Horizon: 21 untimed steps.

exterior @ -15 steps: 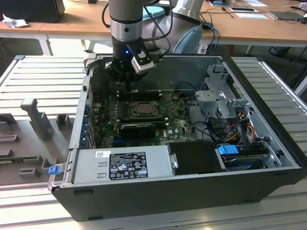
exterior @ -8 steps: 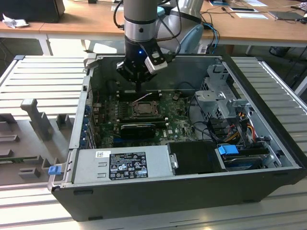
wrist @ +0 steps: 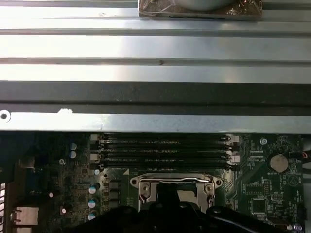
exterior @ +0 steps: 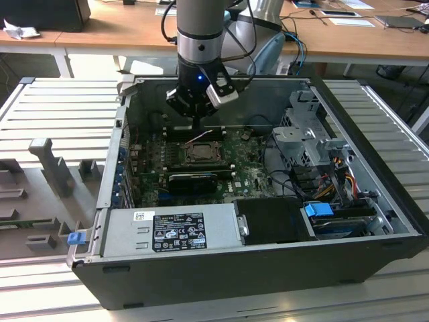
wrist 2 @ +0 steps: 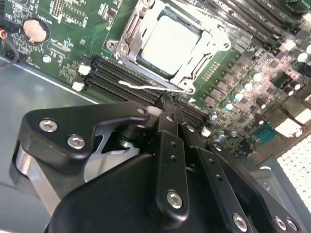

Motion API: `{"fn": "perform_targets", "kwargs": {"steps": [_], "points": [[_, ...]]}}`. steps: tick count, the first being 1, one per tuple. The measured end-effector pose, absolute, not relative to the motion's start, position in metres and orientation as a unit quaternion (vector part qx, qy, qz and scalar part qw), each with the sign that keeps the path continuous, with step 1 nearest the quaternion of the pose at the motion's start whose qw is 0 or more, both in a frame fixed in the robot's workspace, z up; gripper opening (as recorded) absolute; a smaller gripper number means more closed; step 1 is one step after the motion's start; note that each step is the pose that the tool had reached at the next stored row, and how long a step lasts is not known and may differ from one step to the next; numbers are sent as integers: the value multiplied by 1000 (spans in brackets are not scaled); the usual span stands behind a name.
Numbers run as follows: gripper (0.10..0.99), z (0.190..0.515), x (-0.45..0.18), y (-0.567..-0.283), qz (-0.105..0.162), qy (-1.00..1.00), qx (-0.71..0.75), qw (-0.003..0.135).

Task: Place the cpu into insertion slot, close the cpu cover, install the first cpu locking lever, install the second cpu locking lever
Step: 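Install the first cpu locking lever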

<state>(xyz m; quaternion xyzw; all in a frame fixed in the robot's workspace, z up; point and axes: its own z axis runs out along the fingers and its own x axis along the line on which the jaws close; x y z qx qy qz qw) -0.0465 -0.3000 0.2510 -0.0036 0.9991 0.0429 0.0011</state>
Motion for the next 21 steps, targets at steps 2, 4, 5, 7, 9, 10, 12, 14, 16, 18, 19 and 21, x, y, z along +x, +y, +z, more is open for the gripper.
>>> {"fn": "perform_targets", "kwargs": {"steps": [2, 4, 5, 7, 9, 10, 12, 14, 16, 18, 19, 21], "points": [[106, 246, -45, -300, 43, 999, -4, 1], [106, 243, -45, -300, 44, 999, -4, 1], [106, 241, -44, -300, 45, 999, -4, 1], [106, 240, -44, -299, 62, 998, -4, 1], [106, 236, -44, -299, 67, 998, -6, 1], [106, 234, -44, -299, 67, 998, -11, 1], [106, 229, -43, -297, 67, 997, -25, 0], [106, 227, -40, -296, 67, 997, -25, 0], [106, 224, -37, -296, 67, 997, -25, 0], [106, 223, -35, -296, 67, 997, -25, 0], [106, 222, -34, -296, 67, 997, -25, 0], [106, 221, -31, -296, 67, 997, -25, 0]]}}
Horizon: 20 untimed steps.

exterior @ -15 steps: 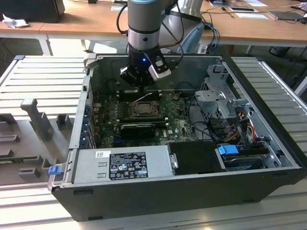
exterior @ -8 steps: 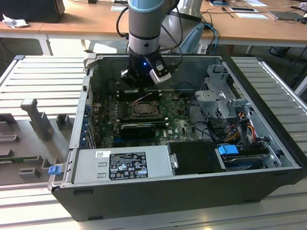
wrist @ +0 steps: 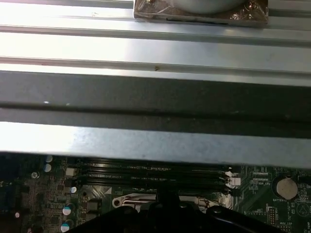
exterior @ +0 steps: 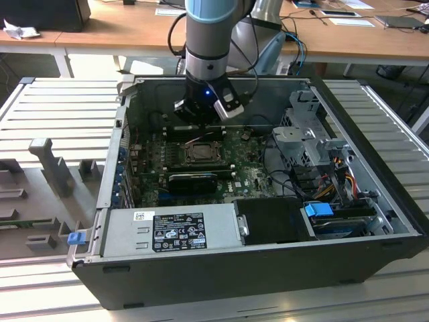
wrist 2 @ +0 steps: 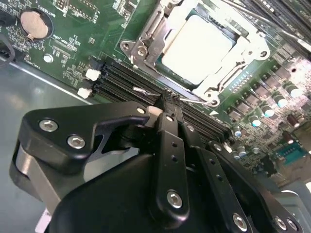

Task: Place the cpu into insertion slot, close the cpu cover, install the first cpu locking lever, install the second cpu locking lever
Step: 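Install the first cpu locking lever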

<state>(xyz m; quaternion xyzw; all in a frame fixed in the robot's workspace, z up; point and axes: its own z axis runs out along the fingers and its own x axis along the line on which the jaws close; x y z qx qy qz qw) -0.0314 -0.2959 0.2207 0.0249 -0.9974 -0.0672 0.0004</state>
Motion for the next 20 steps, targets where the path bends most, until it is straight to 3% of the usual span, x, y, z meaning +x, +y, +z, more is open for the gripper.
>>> {"fn": "perform_targets", "kwargs": {"steps": [20], "points": [[106, 204, -15, -292, -65, -998, 27, 0]]}}
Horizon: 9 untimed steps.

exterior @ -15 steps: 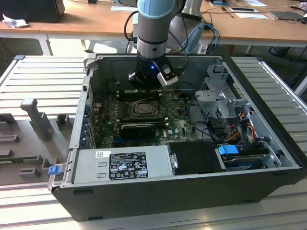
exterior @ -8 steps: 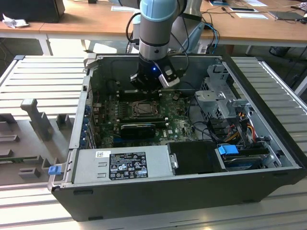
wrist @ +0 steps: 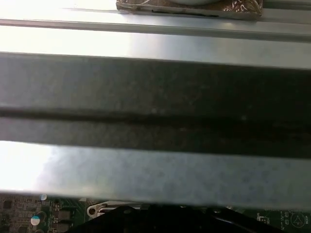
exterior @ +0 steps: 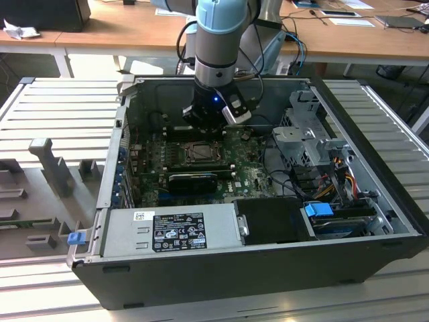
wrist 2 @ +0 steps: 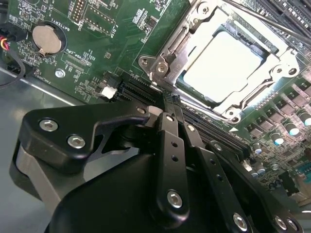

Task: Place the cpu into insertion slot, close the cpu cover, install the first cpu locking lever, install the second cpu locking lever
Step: 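Install the first cpu locking lever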

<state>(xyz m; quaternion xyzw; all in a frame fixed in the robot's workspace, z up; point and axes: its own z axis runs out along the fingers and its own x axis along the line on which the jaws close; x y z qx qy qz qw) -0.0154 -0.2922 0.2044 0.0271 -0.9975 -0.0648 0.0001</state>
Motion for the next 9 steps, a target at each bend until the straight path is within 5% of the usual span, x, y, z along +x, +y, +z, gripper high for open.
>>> {"fn": "perform_targets", "kwargs": {"steps": [9], "points": [[106, 204, -15, -292, -62, -998, 27, 0]]}}
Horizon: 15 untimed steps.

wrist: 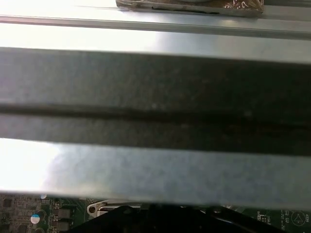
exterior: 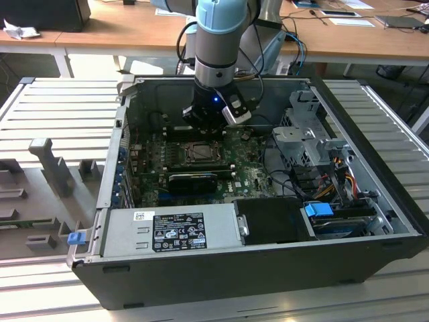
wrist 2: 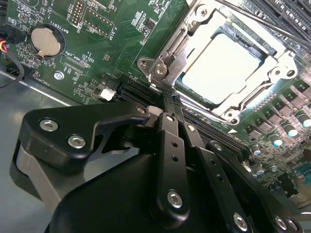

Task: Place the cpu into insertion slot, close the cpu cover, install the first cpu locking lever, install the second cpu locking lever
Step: 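Install the first cpu locking lever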

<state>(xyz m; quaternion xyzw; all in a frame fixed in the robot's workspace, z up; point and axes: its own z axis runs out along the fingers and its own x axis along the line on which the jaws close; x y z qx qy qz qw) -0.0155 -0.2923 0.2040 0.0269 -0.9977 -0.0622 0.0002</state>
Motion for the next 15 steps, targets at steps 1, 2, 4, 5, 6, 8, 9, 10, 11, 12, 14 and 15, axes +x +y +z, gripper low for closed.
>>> {"fn": "perform_targets", "kwargs": {"steps": [1, 2, 4, 5, 6, 8, 9, 10, 11, 12, 14, 15], "points": [[106, 205, -15, -292, -62, -998, 27, 0], [106, 206, -15, -292, -62, -998, 27, 0], [106, 207, -15, -292, -62, -998, 27, 0], [106, 206, -15, -292, -61, -998, 27, 0], [106, 206, -15, -292, -58, -998, 27, 0], [106, 205, -15, -292, -54, -998, 27, 0], [106, 205, -15, -292, -51, -998, 27, 1], [106, 204, -15, -292, -49, -998, 27, 1], [106, 204, -15, -292, -48, -998, 27, 1], [106, 204, -15, -292, -47, -999, 27, 1], [106, 203, -15, -292, -46, -999, 27, 1], [106, 203, -14, -292, -46, -999, 27, 1]]}}
